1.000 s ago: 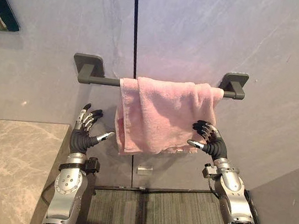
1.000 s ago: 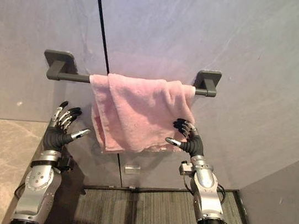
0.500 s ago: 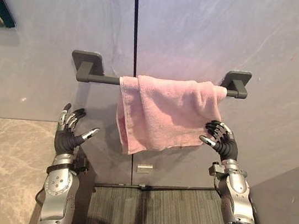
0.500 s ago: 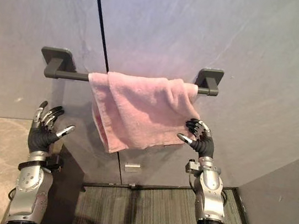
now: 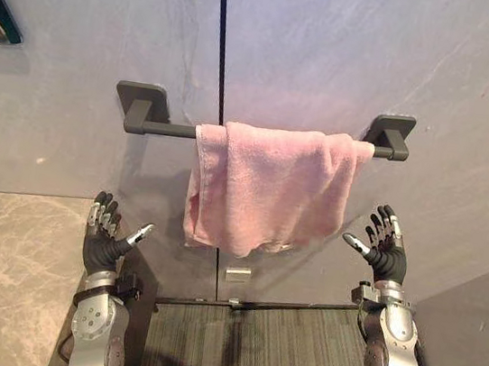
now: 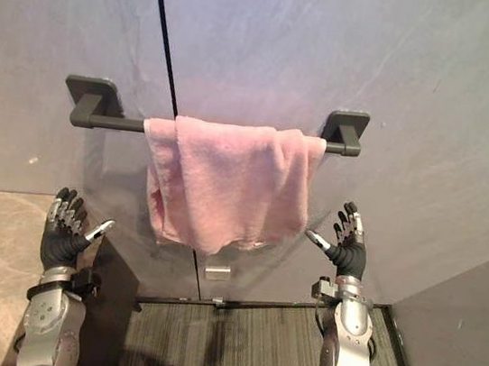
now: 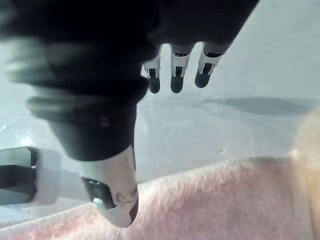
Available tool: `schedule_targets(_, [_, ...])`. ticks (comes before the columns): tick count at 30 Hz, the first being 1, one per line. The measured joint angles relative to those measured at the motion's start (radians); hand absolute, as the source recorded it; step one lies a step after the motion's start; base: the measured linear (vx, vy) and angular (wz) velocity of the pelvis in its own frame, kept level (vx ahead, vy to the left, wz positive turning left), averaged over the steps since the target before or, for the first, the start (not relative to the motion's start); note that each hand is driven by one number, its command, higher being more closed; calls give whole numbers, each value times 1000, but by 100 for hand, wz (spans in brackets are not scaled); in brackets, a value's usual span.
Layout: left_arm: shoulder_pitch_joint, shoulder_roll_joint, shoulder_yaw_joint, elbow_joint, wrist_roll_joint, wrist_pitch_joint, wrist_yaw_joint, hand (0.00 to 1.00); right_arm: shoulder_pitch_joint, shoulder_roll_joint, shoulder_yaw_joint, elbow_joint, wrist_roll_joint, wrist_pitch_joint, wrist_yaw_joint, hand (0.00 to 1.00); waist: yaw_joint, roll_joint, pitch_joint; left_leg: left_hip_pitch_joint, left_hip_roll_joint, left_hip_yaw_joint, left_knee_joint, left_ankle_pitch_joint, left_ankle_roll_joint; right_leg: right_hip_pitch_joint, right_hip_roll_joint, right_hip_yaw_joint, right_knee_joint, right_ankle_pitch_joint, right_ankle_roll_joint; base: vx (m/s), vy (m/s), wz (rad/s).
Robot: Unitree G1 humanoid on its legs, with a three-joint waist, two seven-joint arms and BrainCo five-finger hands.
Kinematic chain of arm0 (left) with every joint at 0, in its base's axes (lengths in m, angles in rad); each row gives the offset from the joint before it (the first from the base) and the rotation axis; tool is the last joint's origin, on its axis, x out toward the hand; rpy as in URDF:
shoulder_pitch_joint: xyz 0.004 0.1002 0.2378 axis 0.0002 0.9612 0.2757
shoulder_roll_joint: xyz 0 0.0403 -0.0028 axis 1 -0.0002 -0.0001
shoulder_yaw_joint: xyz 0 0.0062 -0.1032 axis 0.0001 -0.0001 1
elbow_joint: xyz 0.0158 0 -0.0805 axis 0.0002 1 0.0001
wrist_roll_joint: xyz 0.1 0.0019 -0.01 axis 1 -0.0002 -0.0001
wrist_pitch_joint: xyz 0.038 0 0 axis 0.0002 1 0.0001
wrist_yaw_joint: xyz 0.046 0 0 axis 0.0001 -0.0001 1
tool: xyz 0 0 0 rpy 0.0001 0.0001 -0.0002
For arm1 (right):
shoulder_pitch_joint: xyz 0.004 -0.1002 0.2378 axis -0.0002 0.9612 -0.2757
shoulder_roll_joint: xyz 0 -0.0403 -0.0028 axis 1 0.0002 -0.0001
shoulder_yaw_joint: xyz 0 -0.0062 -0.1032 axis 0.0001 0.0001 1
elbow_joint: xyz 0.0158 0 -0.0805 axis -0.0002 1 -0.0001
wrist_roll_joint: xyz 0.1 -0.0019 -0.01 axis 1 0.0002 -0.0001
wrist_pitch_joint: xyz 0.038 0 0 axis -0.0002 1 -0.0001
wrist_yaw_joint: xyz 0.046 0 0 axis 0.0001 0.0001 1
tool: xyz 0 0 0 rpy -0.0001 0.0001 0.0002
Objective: Organize washtable
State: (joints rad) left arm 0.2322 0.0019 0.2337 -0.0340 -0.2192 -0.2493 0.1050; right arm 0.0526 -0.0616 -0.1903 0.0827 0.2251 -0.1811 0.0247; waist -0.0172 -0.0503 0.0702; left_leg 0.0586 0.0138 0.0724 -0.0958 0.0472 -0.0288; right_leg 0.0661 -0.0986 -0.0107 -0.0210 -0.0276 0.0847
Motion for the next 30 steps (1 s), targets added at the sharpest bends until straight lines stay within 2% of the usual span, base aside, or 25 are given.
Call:
schedule_targets(5, [39,-20,-28,19,-6,0,-18,0,86,23,1,-28,-3,-6,0,0,2,0,0,0,0,0,0,0,0,1,-1,0,1,0,0,0,0,0])
schedule_targets(12, [84,-33,-97,136,-6,7,-41,0,191,45,32,7,-45,-7,0,0,2,0,0,8,3,3,-2,0,0,1,-5,-1,16,-8,4,0,0,0])
schedule_targets(20, [93,-27,-185,371,-3,22,-43,0,221,57,163,278,-128,-5,0,0,4,6,-4,12,6,11,-1,0,-1,8,-6,-10,18,-13,5,-7,-5,2])
schedule_targets(30, [68,0,-206,666,78,48,-26,0,209,53,169,550,-228,5,-28,0,5,10,-3,13,6,14,-1,-1,-1,10,-5,-9,15,-13,4,0,0,0])
